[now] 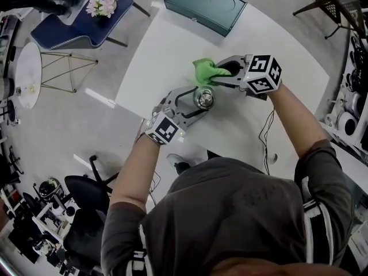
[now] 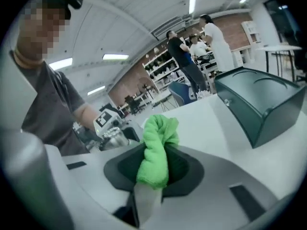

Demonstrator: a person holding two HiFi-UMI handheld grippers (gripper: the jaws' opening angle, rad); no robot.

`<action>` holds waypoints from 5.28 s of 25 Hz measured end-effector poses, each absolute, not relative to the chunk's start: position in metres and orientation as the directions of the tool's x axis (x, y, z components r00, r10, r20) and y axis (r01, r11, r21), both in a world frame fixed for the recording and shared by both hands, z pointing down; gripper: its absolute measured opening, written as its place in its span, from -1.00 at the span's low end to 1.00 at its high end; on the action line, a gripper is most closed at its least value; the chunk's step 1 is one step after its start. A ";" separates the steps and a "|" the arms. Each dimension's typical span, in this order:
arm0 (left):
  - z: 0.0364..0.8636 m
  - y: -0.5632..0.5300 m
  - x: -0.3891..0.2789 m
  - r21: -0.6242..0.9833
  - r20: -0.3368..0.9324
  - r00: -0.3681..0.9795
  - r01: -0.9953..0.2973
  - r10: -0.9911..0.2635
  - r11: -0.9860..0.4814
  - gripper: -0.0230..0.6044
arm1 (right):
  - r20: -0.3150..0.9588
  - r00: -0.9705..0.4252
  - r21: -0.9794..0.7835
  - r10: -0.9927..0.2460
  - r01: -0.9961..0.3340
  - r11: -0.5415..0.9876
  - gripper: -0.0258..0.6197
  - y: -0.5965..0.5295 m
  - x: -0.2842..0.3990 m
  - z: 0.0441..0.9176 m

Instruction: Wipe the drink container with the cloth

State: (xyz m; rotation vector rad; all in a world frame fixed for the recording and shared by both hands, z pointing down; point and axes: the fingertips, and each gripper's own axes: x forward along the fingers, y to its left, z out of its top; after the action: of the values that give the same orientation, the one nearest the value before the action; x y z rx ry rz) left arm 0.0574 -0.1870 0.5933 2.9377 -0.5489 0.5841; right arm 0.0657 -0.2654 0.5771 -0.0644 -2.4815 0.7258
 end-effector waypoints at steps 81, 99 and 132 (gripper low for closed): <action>0.504 -0.197 0.090 0.061 0.372 0.904 -0.249 -0.210 -0.966 -0.66 | 0.618 -0.785 -0.391 -0.047 -0.359 0.847 -0.66 -0.130 0.087 0.610; 0.503 -0.201 0.080 -0.066 0.354 0.860 -0.370 -0.368 -0.927 -0.67 | 0.350 -0.748 -0.762 0.564 0.123 0.636 -0.66 -0.250 0.021 0.589; 0.506 -0.170 0.082 -0.226 0.459 0.808 -0.296 -0.369 -0.928 -0.68 | 0.536 -0.597 -0.700 0.597 0.080 0.709 -0.67 -0.231 0.035 0.633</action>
State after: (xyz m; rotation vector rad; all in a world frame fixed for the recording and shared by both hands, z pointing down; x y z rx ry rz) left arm 0.0820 -0.1702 0.5059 3.1236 -0.5779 0.8406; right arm 0.0354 -0.2309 0.6334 -0.5139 -2.1084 0.8164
